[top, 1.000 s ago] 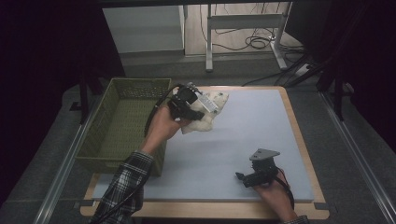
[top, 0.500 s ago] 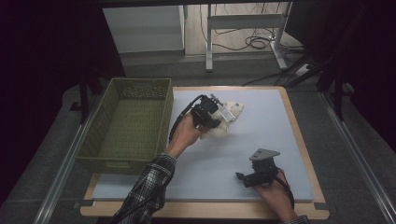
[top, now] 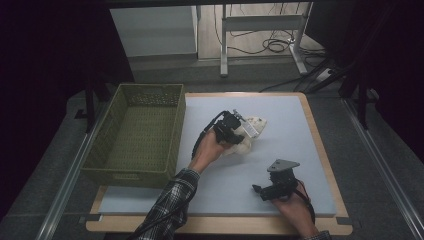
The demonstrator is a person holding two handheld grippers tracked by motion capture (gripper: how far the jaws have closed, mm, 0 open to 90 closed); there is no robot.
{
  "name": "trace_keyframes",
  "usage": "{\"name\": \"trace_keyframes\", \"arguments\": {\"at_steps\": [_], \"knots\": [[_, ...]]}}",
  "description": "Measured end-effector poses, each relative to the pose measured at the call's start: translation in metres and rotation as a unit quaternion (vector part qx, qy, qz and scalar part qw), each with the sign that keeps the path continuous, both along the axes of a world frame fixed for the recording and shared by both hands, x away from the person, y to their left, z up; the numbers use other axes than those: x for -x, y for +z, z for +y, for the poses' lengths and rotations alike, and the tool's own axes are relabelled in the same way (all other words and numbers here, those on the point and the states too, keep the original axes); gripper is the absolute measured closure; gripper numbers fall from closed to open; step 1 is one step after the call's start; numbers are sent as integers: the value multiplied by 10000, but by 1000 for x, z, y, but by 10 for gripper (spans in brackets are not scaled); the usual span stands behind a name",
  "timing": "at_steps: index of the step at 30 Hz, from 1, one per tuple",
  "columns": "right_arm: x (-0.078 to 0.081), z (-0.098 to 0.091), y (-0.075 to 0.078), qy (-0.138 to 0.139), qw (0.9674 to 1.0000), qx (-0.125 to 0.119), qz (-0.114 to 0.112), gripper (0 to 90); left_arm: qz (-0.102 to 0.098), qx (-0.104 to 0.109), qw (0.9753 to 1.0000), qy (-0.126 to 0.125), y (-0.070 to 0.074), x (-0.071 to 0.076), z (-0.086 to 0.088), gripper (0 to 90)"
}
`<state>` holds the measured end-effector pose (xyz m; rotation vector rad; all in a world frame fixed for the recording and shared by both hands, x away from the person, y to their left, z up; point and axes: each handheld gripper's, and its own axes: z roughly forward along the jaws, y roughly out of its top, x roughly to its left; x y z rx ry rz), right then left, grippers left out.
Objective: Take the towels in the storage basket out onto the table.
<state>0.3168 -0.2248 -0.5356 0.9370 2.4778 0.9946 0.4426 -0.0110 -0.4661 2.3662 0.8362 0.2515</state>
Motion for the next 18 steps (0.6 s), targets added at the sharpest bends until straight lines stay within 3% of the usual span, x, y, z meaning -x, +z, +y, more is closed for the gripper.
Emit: {"name": "trace_keyframes", "arguments": {"at_steps": [2, 5, 8, 12, 18], "knots": [[0, 0, 0, 1, 10000, 0, 2, 30, 124, 56, 9999, 27, -11, -1, -4, 566], [0, 0, 0, 5, 10000, 4, 0, 30, 178, 69, 9998, 55, -21, 0, -6, 316], [0, 0, 0, 4, 10000, 8, 7, 30, 184, 100, 9997, 96, -25, 1, -5, 184], [-1, -1, 0, 6, 10000, 2, 17, 31, 186, 257, 9994, 108, -23, 9, 1, 144], [-1, 0, 0, 7, 10000, 7, 20, 31, 126, 366, 9992, 120, -12, 22, 10, 186]]}}
